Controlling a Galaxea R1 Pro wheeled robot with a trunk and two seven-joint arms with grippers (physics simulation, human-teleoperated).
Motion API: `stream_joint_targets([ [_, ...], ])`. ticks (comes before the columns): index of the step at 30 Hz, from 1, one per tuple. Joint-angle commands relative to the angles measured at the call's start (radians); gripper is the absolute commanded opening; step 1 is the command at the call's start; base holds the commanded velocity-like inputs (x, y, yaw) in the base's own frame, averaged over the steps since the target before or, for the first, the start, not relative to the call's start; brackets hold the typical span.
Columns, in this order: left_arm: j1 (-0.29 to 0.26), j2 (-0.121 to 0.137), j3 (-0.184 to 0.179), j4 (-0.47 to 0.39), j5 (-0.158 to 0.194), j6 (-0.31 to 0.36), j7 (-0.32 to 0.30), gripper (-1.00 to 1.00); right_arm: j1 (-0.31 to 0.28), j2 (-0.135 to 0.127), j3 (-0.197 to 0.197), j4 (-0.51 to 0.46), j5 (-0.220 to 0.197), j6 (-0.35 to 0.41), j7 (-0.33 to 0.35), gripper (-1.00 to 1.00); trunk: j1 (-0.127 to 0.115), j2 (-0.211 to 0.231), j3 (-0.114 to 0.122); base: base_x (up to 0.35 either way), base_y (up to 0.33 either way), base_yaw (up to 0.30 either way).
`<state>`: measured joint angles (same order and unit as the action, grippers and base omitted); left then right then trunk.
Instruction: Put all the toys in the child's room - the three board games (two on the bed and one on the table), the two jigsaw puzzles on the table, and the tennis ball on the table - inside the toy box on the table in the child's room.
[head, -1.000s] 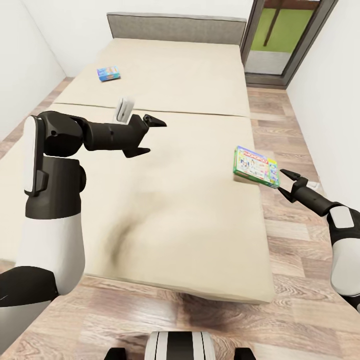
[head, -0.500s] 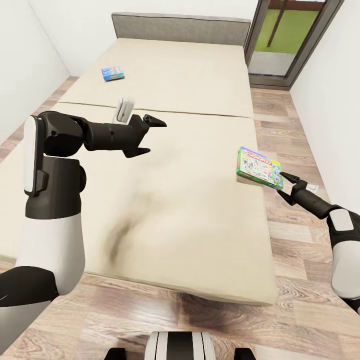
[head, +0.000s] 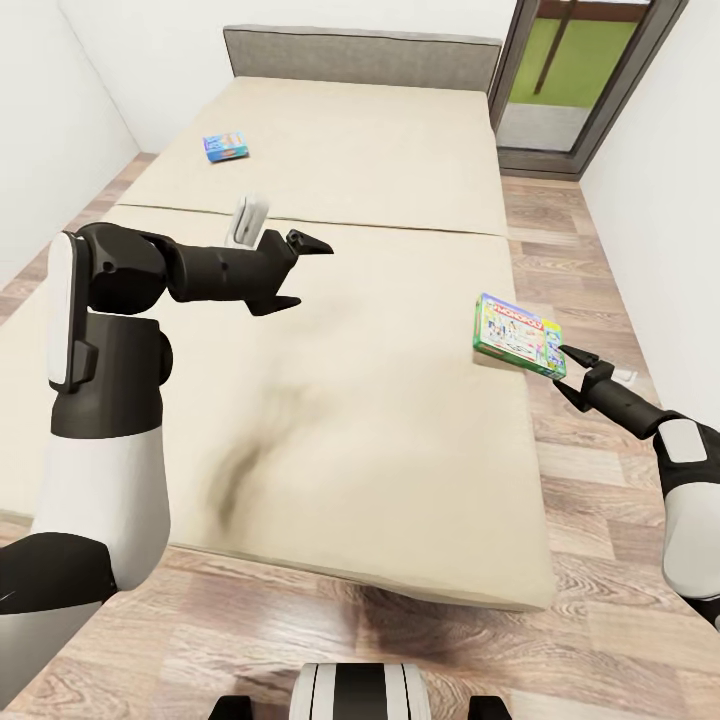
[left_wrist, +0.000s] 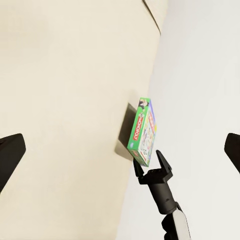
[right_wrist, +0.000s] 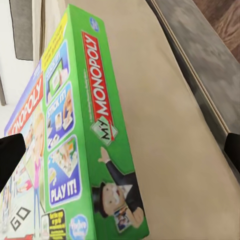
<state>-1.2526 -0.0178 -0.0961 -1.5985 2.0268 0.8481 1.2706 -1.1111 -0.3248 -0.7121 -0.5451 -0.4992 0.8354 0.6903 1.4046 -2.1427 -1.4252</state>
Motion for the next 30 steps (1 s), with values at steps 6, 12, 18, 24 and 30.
stream_joint_targets([
  [6, 0.000, -0.001, 0.001, 0.000, 0.007, 0.007, 0.010, 1.00, -0.001, 0.001, -0.004, 0.000, 0.002, 0.005, 0.003, 1.00, 0.000, 0.000, -0.001, 0.000, 0.000, 0.009],
  [12, 0.001, -0.001, 0.001, 0.000, 0.007, 0.007, 0.010, 1.00, -0.001, 0.001, -0.004, 0.000, 0.002, 0.005, 0.003, 1.00, 0.000, 0.000, -0.001, 0.000, 0.000, 0.105],
  [18, 0.002, -0.001, 0.001, 0.000, 0.007, 0.007, 0.010, 1.00, -0.001, 0.001, -0.004, -0.001, 0.002, 0.005, 0.003, 1.00, 0.000, 0.000, -0.001, 0.000, 0.000, 0.183],
  [24, 0.002, -0.001, 0.001, 0.001, 0.007, 0.007, 0.010, 1.00, -0.001, 0.001, -0.004, -0.001, 0.002, 0.005, 0.003, 1.00, 0.000, 0.000, -0.001, 0.000, 0.000, 0.101],
  [30, 0.002, -0.002, 0.001, 0.002, 0.004, 0.007, 0.009, 1.00, -0.001, 0.003, -0.004, -0.002, 0.002, 0.005, 0.003, 1.00, 0.000, 0.000, -0.001, 0.000, 0.000, 0.039],
])
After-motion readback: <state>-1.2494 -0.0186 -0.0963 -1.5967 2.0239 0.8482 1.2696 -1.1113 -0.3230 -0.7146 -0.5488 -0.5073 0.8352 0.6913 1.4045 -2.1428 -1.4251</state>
